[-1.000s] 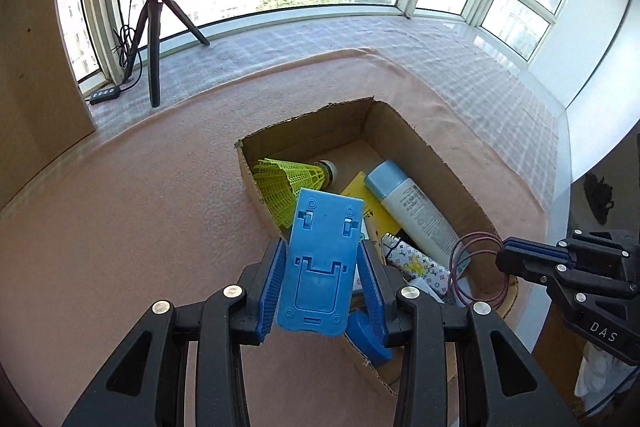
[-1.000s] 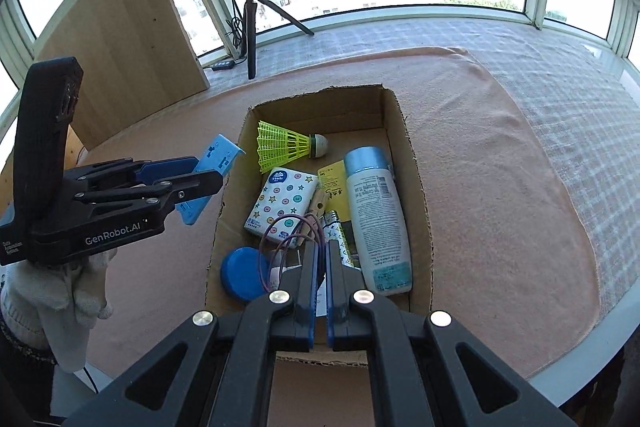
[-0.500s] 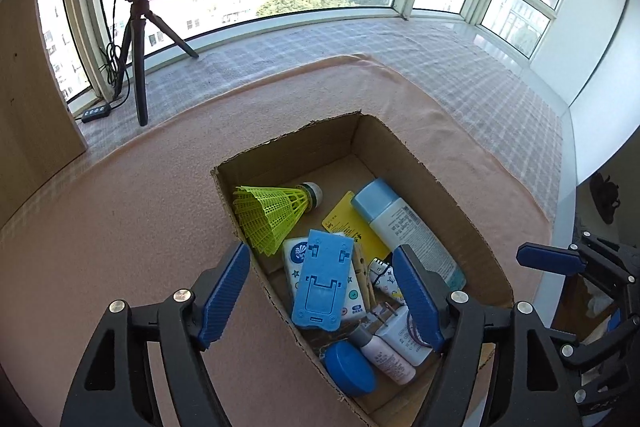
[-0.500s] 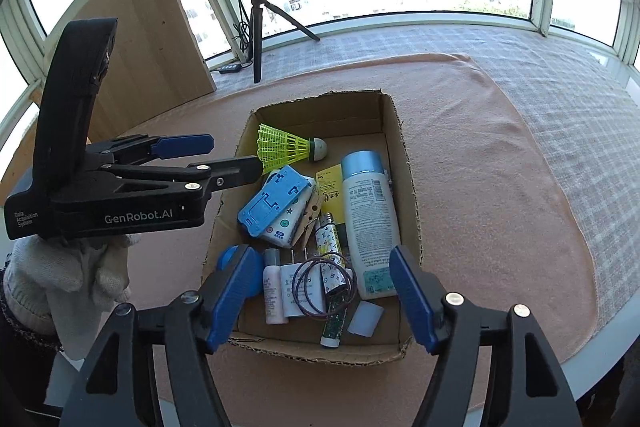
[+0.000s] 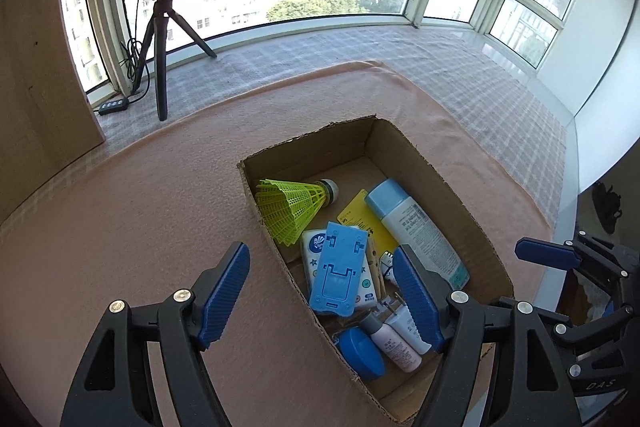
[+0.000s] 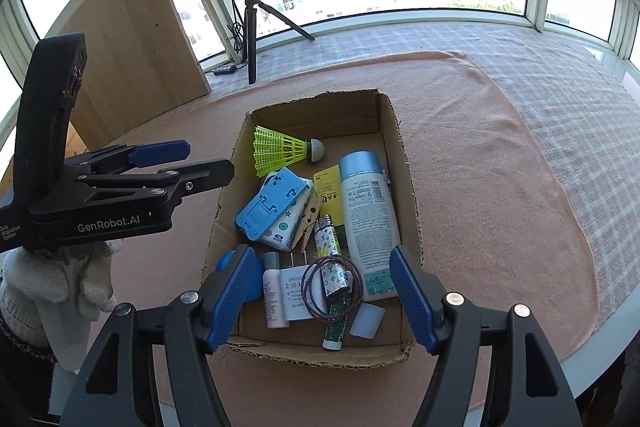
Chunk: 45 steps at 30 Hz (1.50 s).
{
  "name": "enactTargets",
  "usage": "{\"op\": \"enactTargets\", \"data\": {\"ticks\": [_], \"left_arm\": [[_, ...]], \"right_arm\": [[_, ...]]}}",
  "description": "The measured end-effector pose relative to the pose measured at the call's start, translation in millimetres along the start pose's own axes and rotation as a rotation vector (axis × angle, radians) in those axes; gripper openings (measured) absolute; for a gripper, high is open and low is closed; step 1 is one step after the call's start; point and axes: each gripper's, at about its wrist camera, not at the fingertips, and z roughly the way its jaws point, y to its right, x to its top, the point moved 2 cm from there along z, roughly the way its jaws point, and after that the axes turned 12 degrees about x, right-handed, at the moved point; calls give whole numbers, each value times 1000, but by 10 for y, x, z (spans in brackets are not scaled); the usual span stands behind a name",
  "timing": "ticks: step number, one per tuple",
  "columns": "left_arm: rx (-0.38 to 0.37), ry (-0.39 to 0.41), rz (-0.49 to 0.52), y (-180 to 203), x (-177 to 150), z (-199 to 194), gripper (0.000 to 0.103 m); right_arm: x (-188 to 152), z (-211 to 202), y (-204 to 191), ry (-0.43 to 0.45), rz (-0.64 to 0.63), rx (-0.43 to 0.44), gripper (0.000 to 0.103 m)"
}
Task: Organize objects
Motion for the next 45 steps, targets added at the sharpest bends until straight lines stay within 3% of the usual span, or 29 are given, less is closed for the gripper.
{"op": "enactTargets", "data": {"ticks": [19,27,39,45], "left_arm": [[75,51,-81,-656,-327,-580,78],[134,56,-156,-1134,-641,-868,87],[240,34,-257,-1832,-1235,-1232,88],[292,32,-304,-2105,-1503,-1401,94]], "right_arm": [[36,93,-599,13,-59,21,72],[49,196,-1023,22,-107,31,78],[-31,456,-1746,1,-175,48,79],[-95,538,-2065,3,-206,51,80]]}}
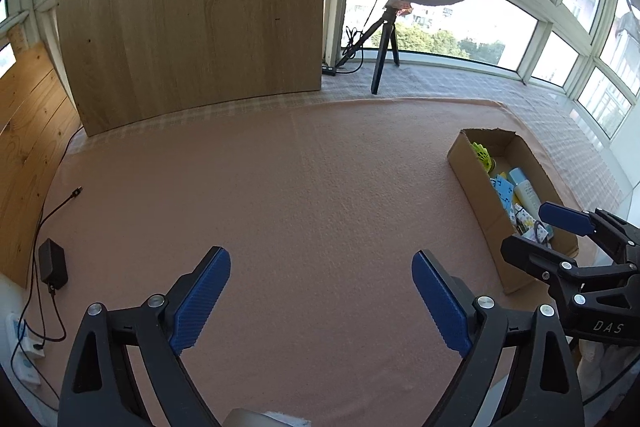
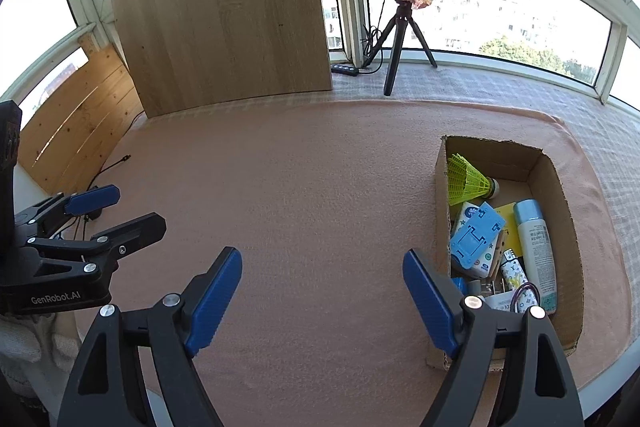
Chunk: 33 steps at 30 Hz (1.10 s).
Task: Organize objects
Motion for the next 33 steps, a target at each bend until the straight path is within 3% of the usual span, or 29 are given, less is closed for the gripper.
{"op": "enactTargets", "data": {"ticks": [14,33], "left_arm": [[66,-13,-70,-615,-419,-252,96],[106,-40,-113,-999,-702,-261,96]], "right_arm": [[-139,111,-659,21,-85,-30,80],[-274,182,-939,20,-100,-64,80]]}}
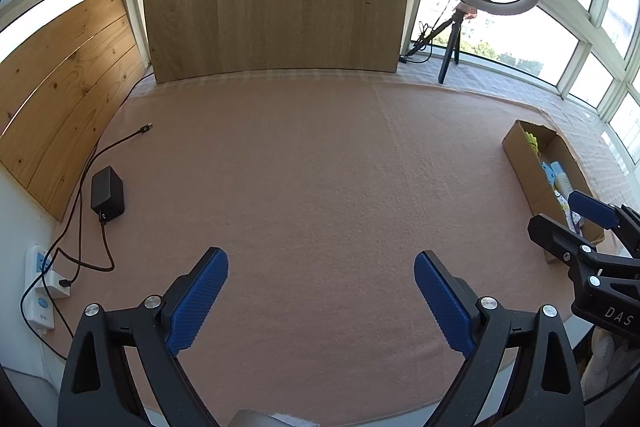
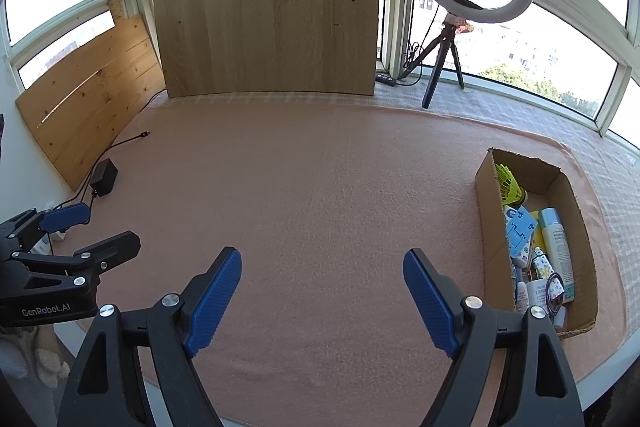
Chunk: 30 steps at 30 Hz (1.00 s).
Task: Organize objects
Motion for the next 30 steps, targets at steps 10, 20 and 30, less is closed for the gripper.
{"op": "enactTargets", "data": {"ticks": [10,20,30], "left_arm": [[1,2,-4,-4,38,10,96],[3,3,-4,-18,64,30,96],[2,7,9,20,134,53,96]], "right_arm": [[8,-3,14,3,1,-16,80],[30,18,42,6,-2,-22,81],[49,41,49,7,3,-20,81]]}}
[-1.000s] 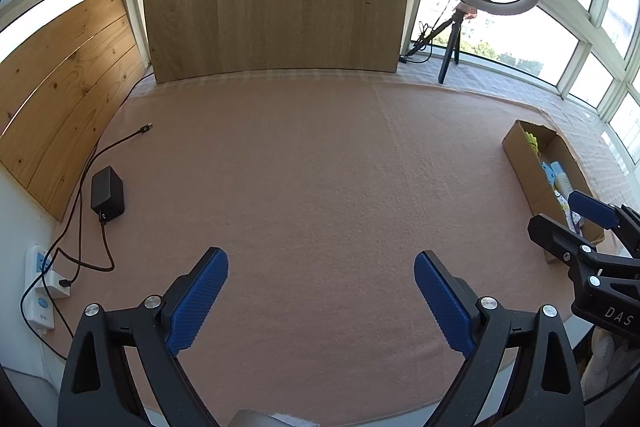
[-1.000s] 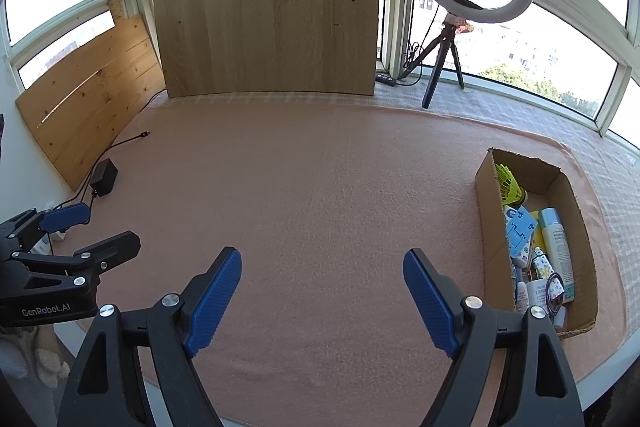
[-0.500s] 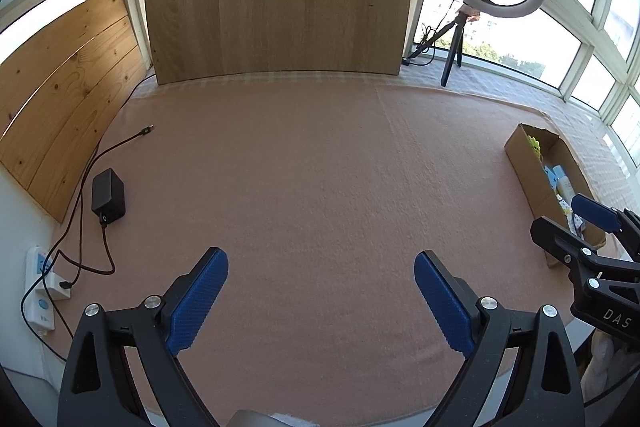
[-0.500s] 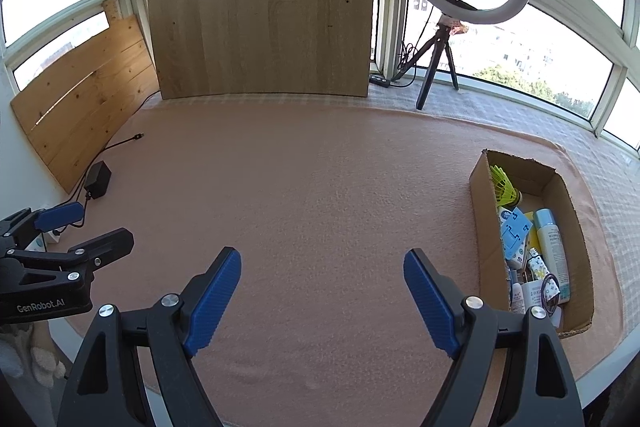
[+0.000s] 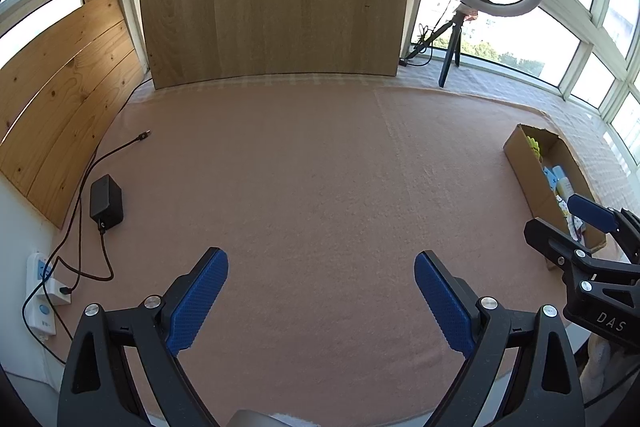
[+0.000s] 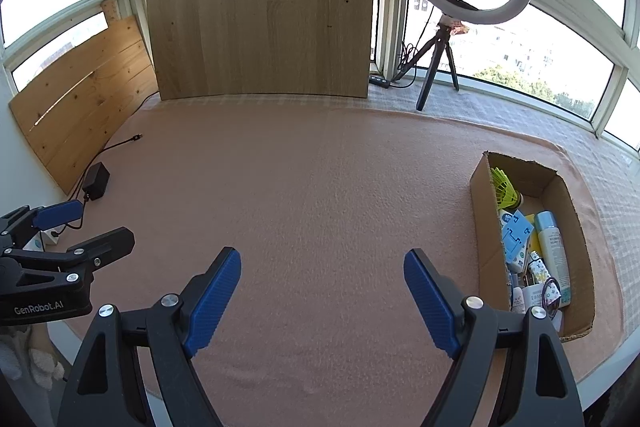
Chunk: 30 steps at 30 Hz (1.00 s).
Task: Organize objects
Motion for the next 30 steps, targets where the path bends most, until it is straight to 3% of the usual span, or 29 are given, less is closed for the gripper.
{"op": "enactTargets", "data": {"ticks": [30], "left_arm": [[0,-11,6,45,74,79,97]], "right_arm": [[34,89,75,-11,11,2,81]]}}
